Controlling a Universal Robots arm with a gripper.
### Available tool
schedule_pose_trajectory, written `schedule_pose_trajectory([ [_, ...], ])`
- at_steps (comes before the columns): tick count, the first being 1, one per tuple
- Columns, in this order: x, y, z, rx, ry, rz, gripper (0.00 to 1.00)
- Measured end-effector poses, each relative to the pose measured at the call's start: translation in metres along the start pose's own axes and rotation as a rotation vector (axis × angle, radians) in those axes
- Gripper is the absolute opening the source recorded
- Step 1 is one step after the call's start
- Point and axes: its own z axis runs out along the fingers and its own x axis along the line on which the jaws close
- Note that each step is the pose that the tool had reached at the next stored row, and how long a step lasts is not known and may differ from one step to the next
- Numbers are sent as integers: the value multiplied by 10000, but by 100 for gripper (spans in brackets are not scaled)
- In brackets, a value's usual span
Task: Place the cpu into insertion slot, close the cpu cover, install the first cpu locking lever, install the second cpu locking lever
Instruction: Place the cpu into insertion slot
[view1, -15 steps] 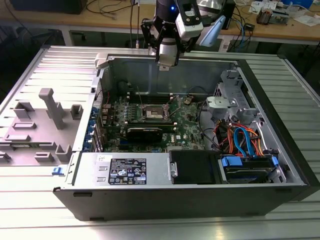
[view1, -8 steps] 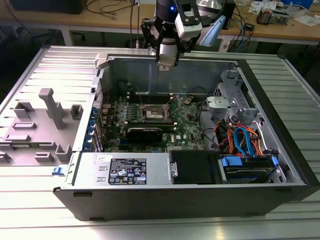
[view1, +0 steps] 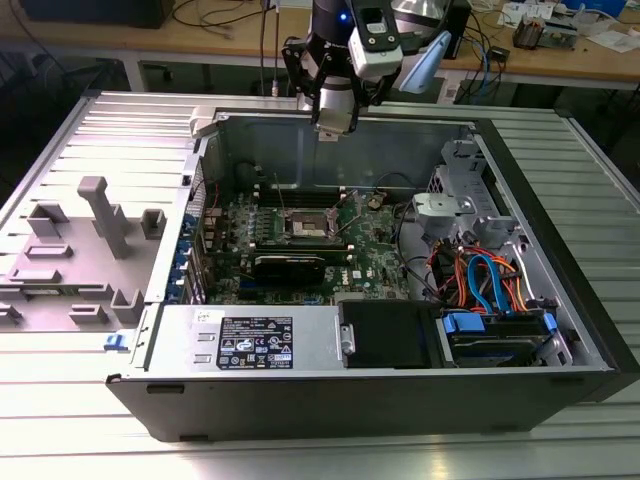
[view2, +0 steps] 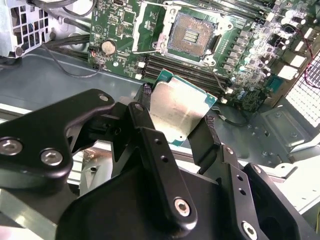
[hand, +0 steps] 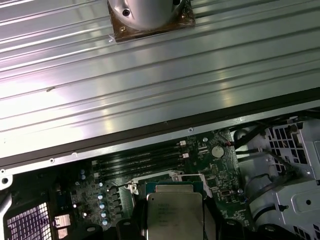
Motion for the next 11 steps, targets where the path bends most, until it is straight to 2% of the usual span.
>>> schedule_pose_trajectory([
  [8, 0, 0, 5, -13, -60, 671, 55],
  [11, 0, 0, 5, -15, -66, 733, 55],
])
